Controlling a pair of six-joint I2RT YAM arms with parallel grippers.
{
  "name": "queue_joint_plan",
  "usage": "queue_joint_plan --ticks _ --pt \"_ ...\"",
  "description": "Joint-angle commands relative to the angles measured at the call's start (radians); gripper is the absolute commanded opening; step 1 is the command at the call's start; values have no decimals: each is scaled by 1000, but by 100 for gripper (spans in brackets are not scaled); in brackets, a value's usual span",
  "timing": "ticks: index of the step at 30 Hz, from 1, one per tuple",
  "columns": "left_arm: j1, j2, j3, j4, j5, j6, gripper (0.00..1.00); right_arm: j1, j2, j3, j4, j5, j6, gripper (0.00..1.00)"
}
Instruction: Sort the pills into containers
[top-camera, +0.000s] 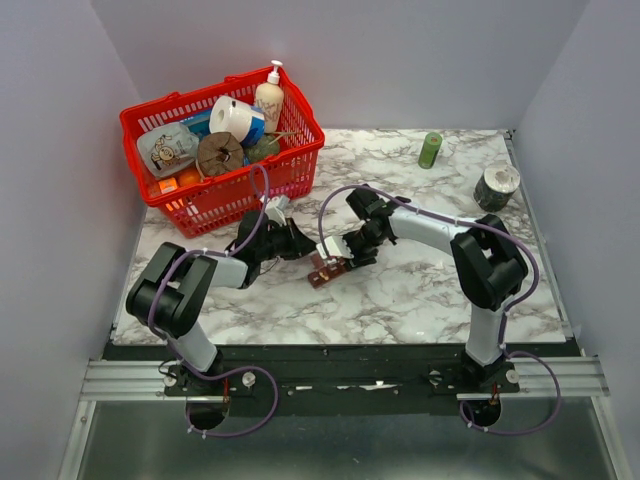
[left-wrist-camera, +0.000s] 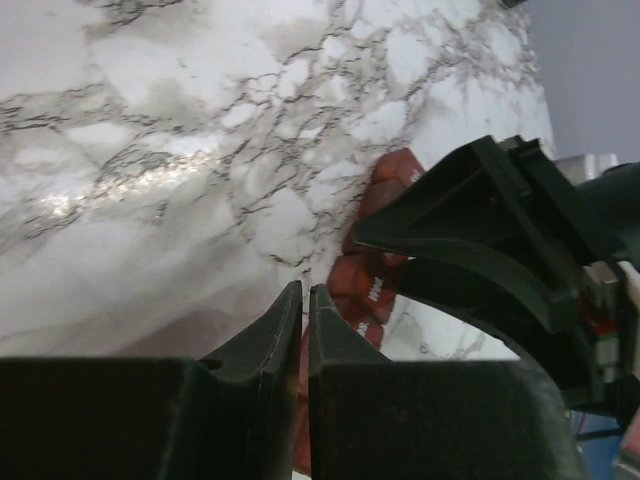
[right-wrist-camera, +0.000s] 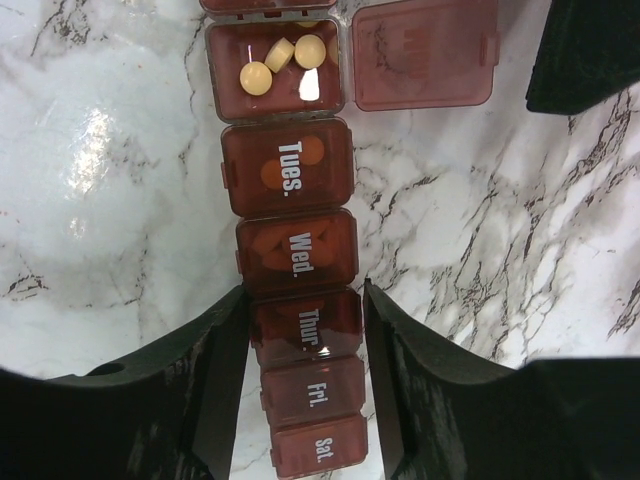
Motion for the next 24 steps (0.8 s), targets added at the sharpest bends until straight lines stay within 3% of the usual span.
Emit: queue_joint_plan --ticks 1,6,18,24 --pt "-9 12 -26 115 115 -30 10 12 24 9 35 28 33 54" --pt "-17 2 -62 122 113 -39 9 15 30 16 37 35 46 52" --pt "-3 -192 -79 75 -57 -9 21 22 23 -2 44 44 30 50" --pt "12 -173 -46 -115 -187 21 19 23 24 -2 46 47 30 49"
